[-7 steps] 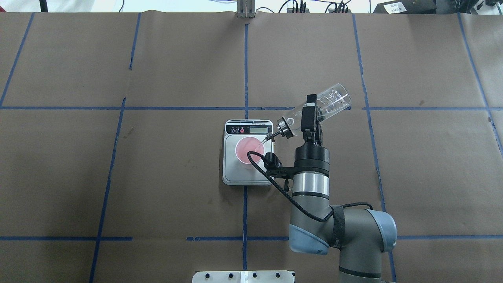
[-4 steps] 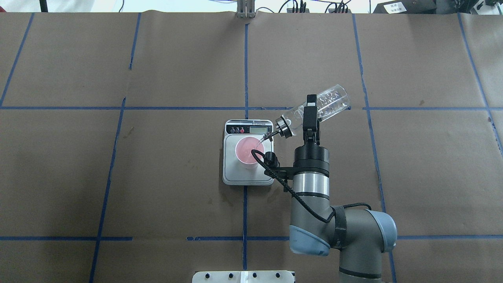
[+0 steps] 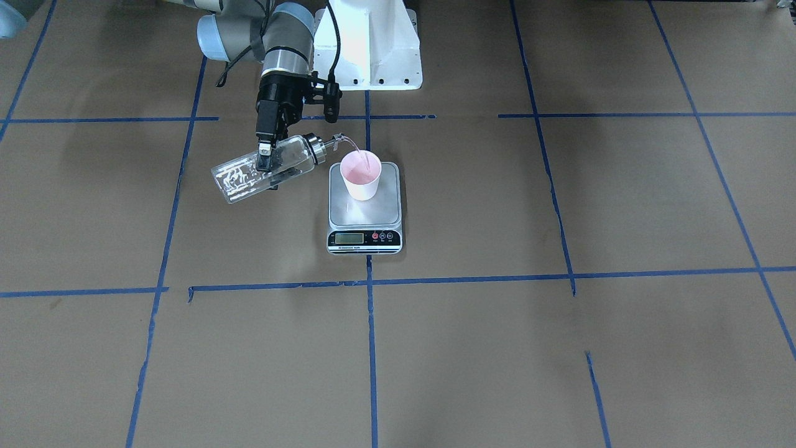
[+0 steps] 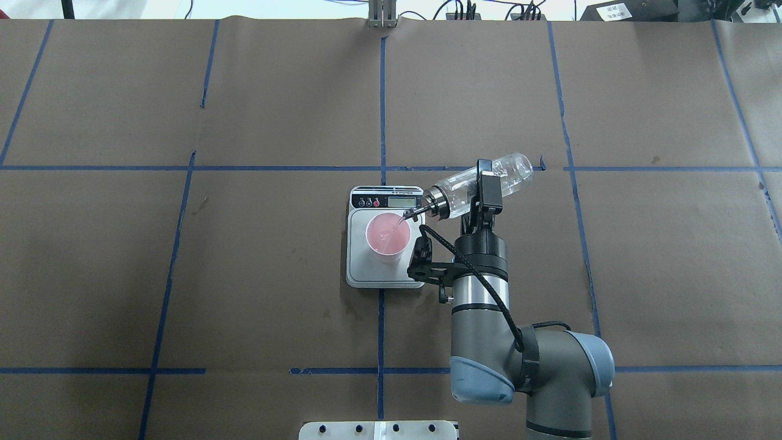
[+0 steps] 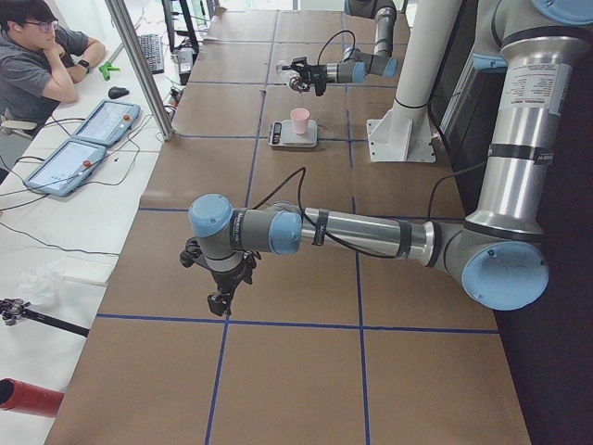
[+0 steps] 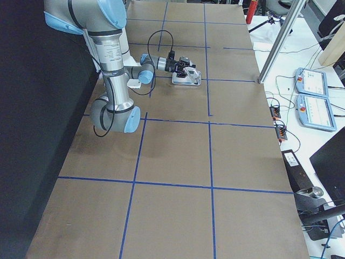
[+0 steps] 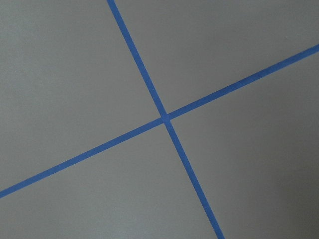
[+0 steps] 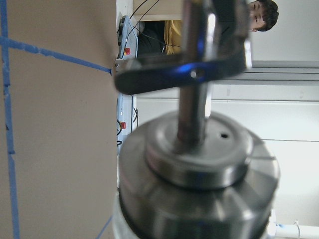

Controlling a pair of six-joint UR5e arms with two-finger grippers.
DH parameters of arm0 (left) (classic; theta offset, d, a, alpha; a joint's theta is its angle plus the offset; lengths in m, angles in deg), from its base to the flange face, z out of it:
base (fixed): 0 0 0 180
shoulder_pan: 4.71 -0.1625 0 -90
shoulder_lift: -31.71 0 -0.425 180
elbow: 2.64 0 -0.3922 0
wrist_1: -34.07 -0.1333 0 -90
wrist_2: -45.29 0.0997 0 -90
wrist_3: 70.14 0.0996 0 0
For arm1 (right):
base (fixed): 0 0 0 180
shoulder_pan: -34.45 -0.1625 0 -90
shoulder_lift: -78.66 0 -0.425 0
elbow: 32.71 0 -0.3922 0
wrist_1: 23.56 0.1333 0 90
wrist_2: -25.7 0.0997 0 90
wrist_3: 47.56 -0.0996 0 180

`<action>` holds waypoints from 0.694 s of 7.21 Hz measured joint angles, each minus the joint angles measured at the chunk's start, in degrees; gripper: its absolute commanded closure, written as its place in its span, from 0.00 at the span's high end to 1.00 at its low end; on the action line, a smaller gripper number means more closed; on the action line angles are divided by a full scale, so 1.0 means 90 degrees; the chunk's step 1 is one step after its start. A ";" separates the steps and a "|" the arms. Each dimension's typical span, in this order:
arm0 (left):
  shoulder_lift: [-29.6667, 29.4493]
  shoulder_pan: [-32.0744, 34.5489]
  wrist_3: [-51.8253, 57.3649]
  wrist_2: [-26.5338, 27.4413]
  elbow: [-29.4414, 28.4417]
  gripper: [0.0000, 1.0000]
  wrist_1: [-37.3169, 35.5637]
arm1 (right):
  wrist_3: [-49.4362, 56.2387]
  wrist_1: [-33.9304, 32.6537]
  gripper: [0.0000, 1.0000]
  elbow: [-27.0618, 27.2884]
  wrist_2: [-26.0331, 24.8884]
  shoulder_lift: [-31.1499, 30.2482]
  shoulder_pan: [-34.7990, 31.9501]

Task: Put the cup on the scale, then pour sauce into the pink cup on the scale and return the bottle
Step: 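Tilt the bottle spout over the pink cup with the right gripper, then tilt the bottle upright and carry it back toward its spot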

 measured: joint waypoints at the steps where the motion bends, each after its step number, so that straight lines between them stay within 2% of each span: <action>1: -0.0002 0.0003 -0.0002 -0.0003 0.0008 1.00 0.0000 | -0.0630 0.0011 0.00 0.0005 0.0094 0.0000 0.0040; 3: -0.0008 0.0007 -0.0011 -0.0001 0.0016 1.00 -0.0001 | -0.1652 0.0454 0.00 0.0061 0.0316 -0.0006 0.0099; 5: -0.0024 0.0002 -0.0029 -0.0004 0.0028 1.00 -0.0001 | -0.2178 0.1575 0.00 0.0175 0.0808 -0.0114 0.0053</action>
